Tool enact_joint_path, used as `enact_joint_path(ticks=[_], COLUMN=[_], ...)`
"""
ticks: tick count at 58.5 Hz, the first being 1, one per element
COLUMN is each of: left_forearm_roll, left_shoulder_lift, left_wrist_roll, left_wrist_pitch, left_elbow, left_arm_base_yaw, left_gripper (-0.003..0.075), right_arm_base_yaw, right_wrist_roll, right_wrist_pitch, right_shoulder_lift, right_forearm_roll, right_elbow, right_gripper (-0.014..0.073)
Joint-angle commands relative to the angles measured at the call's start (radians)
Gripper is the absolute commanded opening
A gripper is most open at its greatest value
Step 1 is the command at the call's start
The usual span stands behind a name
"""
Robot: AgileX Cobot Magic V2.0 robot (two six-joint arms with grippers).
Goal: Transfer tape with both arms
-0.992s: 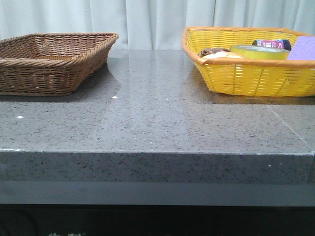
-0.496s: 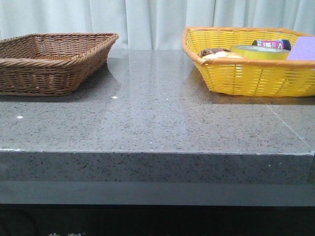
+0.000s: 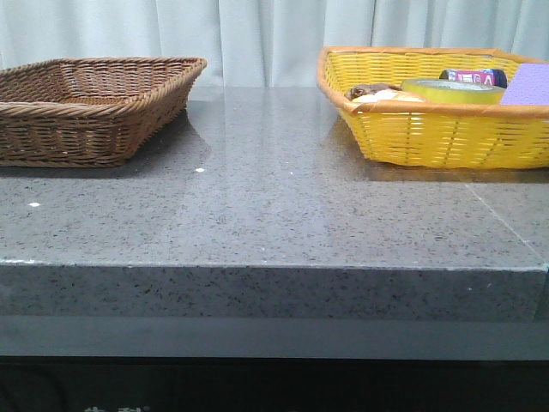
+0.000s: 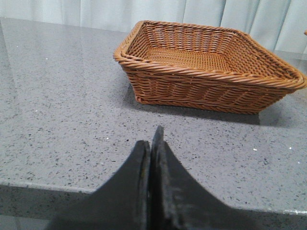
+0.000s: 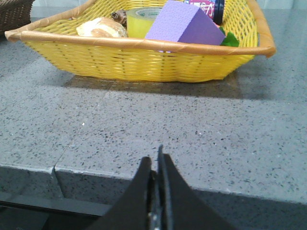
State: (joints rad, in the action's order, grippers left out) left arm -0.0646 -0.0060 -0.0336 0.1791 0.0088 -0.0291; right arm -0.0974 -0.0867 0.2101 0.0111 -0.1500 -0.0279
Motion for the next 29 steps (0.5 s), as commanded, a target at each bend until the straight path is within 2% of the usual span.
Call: enact_joint_path(ticks=[1,13,29], left_forearm_roll=[-0.011,-0.011,-0.004], left_shoulder_lift=[-0.019,-0.019,0.033], left_wrist_roll=[-0.001,-0.001,-0.001], left_wrist_pitch=[-0.086,-0.136,-0.097], left_elbow=[0.040,0.022,-0.174], left_arm_base_yaw=[0.002,0.002,0.002], left_gripper=[-0.0020,-0.0020,-0.0020], right_arm_base_yaw=[-0.001,-0.001,0.019], right_wrist_roll=[-0.003,-0.003,-0.003], right_wrist_pitch=[-0.077,-0.210,-0.098], right_shoulder_lift=[0.025,0.025,-0.015], right_forearm_roll=[-0.002,-0.040,-0.057], right_elbow=[0.026,0.037,0.219], right_gripper=[-0.0120,-0.0118,-0.0110])
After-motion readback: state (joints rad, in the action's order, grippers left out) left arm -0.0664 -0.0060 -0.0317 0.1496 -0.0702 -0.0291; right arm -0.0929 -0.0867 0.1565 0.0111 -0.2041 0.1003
